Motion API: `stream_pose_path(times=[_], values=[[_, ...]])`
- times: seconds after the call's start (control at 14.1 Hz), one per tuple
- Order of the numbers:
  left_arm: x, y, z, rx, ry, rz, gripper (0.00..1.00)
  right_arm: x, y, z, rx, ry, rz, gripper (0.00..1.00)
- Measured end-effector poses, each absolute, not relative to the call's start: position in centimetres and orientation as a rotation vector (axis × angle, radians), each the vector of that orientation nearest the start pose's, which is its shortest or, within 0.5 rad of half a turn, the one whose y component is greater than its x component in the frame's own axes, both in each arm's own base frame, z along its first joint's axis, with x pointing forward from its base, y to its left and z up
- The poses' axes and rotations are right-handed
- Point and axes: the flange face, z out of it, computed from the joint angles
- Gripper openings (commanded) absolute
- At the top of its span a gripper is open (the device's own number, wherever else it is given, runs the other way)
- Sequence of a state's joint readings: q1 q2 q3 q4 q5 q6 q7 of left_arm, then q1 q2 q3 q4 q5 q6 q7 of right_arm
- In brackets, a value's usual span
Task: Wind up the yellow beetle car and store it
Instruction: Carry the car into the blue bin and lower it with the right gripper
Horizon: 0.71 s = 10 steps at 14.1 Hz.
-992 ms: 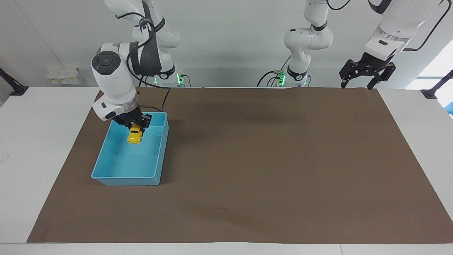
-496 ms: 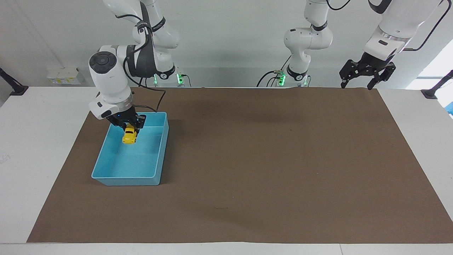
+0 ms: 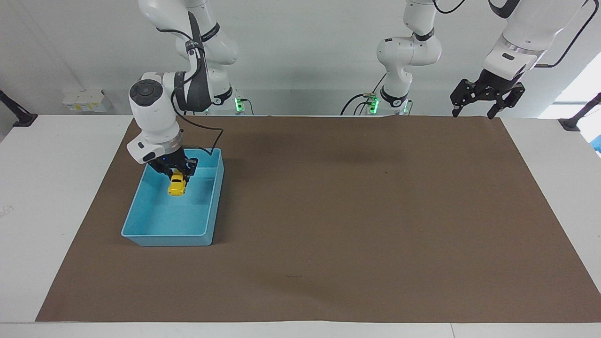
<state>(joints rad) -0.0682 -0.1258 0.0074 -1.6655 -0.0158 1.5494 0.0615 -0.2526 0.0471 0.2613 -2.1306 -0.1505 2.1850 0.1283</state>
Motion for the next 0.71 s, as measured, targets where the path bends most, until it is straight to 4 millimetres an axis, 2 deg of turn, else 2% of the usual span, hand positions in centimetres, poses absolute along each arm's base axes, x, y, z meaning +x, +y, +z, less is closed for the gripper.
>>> stream_pose_path(times=[0.42,0.71], values=[[51.1,-3.3,64.5,-3.152,0.194,-0.015,1.00,53.8,-1.0,35.1,-3.233,0.066,-0.080,0.00],[51.1,-3.3,64.5,-3.152,0.194,-0.015,1.00,53.6,-2.0,32.0,-3.211,0.088,-0.093,0.00]])
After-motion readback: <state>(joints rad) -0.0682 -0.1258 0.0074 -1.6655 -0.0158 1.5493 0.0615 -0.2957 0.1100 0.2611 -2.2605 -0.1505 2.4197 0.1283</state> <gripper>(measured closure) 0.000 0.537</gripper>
